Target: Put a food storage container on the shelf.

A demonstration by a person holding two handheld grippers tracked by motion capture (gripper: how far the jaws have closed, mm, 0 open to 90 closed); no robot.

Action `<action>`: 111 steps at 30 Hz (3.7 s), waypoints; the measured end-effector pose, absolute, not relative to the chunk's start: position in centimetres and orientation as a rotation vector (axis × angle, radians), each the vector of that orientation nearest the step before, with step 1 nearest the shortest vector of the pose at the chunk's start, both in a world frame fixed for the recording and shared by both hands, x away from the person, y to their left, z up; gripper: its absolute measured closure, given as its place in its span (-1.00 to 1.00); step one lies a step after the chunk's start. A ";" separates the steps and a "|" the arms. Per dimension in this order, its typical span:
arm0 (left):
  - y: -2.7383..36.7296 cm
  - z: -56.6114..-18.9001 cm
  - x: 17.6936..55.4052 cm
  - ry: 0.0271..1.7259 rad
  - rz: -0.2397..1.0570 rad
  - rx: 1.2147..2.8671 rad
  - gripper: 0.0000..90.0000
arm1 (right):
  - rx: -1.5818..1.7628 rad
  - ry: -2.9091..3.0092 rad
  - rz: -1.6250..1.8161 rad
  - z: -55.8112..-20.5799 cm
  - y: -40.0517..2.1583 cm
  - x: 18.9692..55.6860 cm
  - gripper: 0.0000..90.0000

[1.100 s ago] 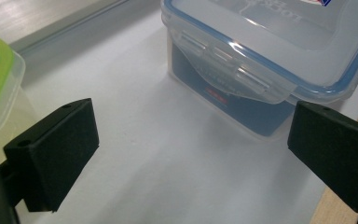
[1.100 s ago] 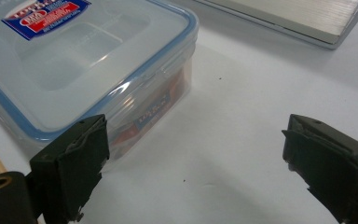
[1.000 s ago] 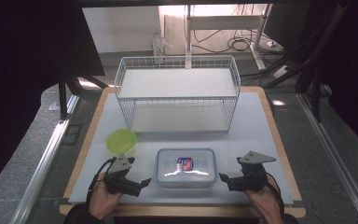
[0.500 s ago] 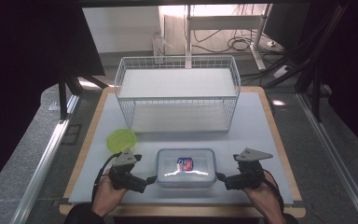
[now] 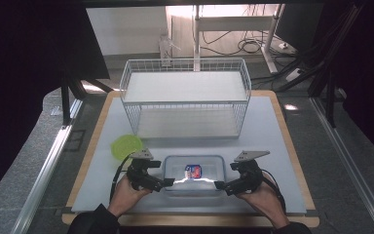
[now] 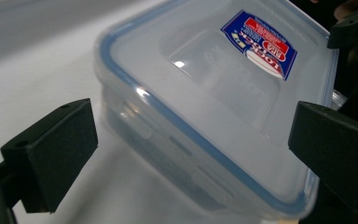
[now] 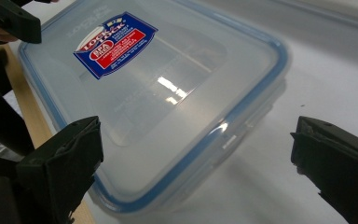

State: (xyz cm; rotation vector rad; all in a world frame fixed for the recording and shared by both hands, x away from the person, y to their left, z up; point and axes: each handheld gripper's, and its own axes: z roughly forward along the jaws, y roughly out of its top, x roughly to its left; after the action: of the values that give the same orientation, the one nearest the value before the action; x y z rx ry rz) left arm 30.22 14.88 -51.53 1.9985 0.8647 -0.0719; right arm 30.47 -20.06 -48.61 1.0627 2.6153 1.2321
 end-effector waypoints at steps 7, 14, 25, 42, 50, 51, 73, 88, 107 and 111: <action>14.7 -52.3 30.9 0.884 -0.214 1.978 -1.00 | 1.164 2.697 1.336 -49.6 -19.7 31.8 -0.89; 14.5 -51.7 30.1 0.908 -0.225 2.029 -0.96 | 1.264 2.730 1.336 -49.8 -19.6 31.9 -0.81; 16.1 -50.3 27.0 0.917 -0.100 1.935 -0.22 | 1.226 2.651 1.334 -47.9 -20.7 29.1 -0.21; 16.3 -50.2 25.8 0.935 -0.066 1.854 0.06 | 1.390 2.583 1.440 -47.7 -22.0 27.8 0.16; 16.3 -49.6 26.4 0.955 -0.059 1.841 0.10 | 1.379 2.499 1.469 -47.3 -21.8 27.6 0.15; 16.4 -49.3 26.5 0.946 -0.049 1.837 0.10 | 1.380 2.493 1.474 -47.2 -21.8 27.6 0.15; 17.1 -43.2 29.7 0.921 0.068 1.810 0.09 | 1.256 2.409 1.566 -41.4 -21.0 31.6 0.14; 18.1 -39.3 32.3 0.911 0.109 1.778 0.09 | 1.222 2.379 1.602 -37.7 -20.0 34.7 0.14; 19.0 -35.3 36.2 0.892 0.132 1.735 0.10 | 1.219 2.329 1.643 -33.9 -19.3 38.1 0.14; 19.2 -34.3 37.1 0.892 0.139 1.724 0.10 | 1.213 2.326 1.647 -33.1 -19.1 39.0 0.14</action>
State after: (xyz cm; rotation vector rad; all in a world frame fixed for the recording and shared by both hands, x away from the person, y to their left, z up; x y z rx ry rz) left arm 37.15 19.19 -34.32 1.7239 0.8924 0.1392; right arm 38.99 -19.10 -33.11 1.2133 2.3264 1.6466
